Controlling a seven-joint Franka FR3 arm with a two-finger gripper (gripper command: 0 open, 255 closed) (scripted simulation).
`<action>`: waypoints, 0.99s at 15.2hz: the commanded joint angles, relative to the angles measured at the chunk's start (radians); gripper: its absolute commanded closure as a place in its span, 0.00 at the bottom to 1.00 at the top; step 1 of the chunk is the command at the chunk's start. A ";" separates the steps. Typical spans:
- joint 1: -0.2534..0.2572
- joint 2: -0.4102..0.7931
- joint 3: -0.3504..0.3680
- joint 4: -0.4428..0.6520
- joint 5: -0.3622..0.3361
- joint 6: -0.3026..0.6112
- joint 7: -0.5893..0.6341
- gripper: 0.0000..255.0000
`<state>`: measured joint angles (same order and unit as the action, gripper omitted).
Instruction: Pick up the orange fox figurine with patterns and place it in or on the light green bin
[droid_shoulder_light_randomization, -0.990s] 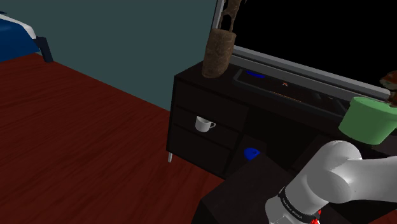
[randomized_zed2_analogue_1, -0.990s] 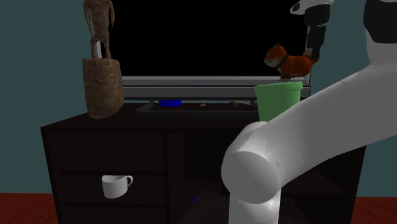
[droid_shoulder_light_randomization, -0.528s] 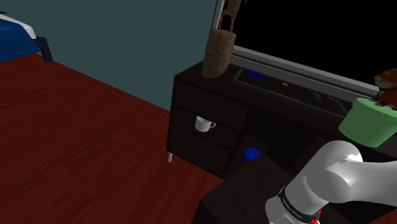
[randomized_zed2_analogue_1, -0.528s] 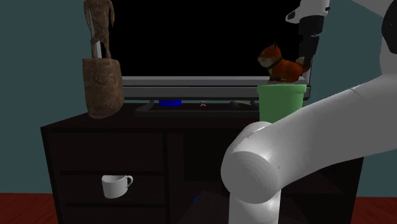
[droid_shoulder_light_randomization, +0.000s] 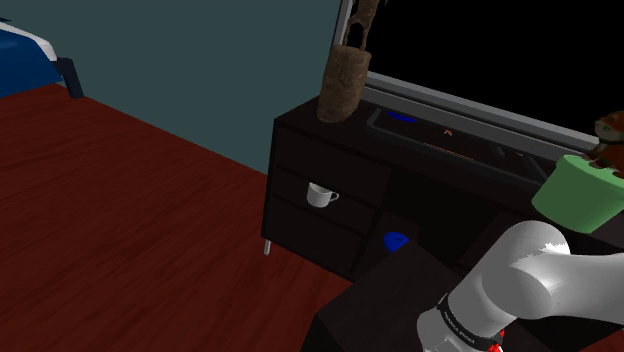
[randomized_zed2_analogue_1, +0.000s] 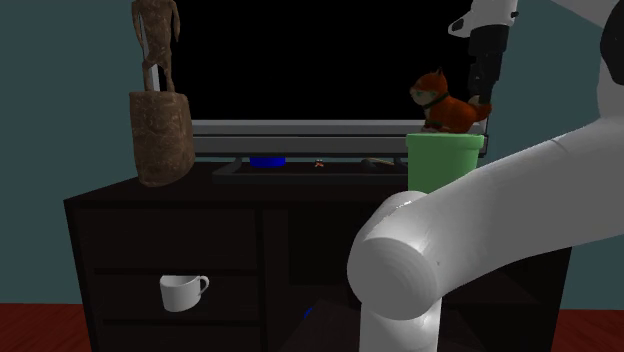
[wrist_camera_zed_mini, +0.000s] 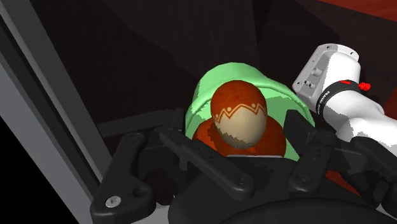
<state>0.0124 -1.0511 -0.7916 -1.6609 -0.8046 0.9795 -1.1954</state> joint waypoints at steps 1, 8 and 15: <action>0.000 0.000 0.000 0.000 0.000 0.000 0.000 0.00; 0.058 0.119 -0.006 0.208 0.016 -0.082 -0.057 0.00; 0.058 0.118 -0.006 0.208 0.016 -0.082 -0.057 0.00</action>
